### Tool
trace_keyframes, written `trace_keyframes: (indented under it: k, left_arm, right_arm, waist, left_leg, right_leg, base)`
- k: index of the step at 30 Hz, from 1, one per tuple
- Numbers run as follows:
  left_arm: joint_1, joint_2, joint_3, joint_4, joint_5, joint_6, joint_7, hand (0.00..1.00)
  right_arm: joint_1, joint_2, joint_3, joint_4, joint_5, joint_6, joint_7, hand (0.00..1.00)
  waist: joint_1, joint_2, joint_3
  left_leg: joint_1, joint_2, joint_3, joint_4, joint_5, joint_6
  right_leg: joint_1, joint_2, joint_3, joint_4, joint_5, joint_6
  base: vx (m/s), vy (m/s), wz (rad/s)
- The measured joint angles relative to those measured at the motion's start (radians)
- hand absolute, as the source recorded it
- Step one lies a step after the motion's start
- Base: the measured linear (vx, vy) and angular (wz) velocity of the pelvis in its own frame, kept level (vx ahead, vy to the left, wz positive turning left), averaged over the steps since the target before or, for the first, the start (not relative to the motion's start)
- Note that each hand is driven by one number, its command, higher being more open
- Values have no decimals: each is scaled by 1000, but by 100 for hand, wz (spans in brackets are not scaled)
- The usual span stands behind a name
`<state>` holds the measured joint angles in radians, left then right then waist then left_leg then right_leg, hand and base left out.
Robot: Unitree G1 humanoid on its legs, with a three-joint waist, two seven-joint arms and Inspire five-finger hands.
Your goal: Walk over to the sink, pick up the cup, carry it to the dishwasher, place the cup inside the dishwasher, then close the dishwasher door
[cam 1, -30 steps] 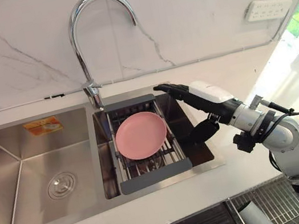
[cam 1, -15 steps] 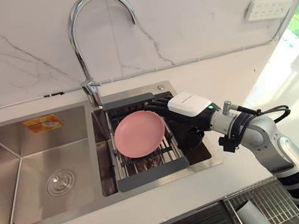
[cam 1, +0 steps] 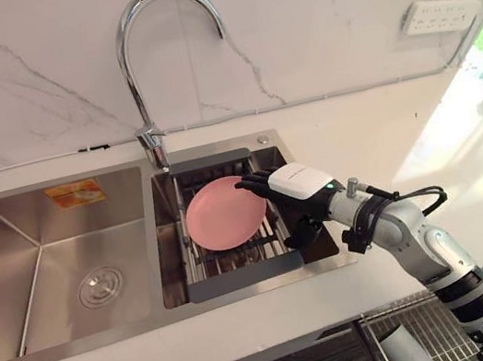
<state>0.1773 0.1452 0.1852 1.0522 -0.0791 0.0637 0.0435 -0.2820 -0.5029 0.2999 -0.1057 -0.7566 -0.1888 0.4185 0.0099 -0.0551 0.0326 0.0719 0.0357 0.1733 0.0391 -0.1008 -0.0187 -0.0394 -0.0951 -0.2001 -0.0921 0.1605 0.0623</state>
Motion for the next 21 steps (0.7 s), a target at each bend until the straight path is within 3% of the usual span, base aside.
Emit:
trace_keyframes:
  k: [5, 13, 21]
  left_arm:
    - [2, 4, -16, -13, -1, 11, 0, 100]
    - [5, 2, -16, -26, -2, 17, -1, 100]
    - [5, 2, -16, -29, -20, 24, -1, 100]
  right_arm:
    - [0, 21, 13, 28, -14, 11, -70, 100]
    - [0, 40, 19, 57, -13, 52, -96, 100]
    - [0, 54, 20, 71, -12, 57, -108, 100]
  waist:
    - [1, 1, 1]
    - [3, 3, 3]
    - [3, 5, 8]
  left_leg:
    - [0, 1, -2, 0, 1, -1]
    - [-3, 2, -13, -2, 3, -3]
    - [-3, 2, -13, -2, 3, -3]
  right_leg:
    - [1, 0, -3, 0, 0, 0]
    - [2, 0, -17, 0, -1, 0]
    - [3, 0, -18, 0, -1, 0]
  base:
    - [-6, -2, 0]
    - [-16, -6, 3]
    - [0, 0, 0]
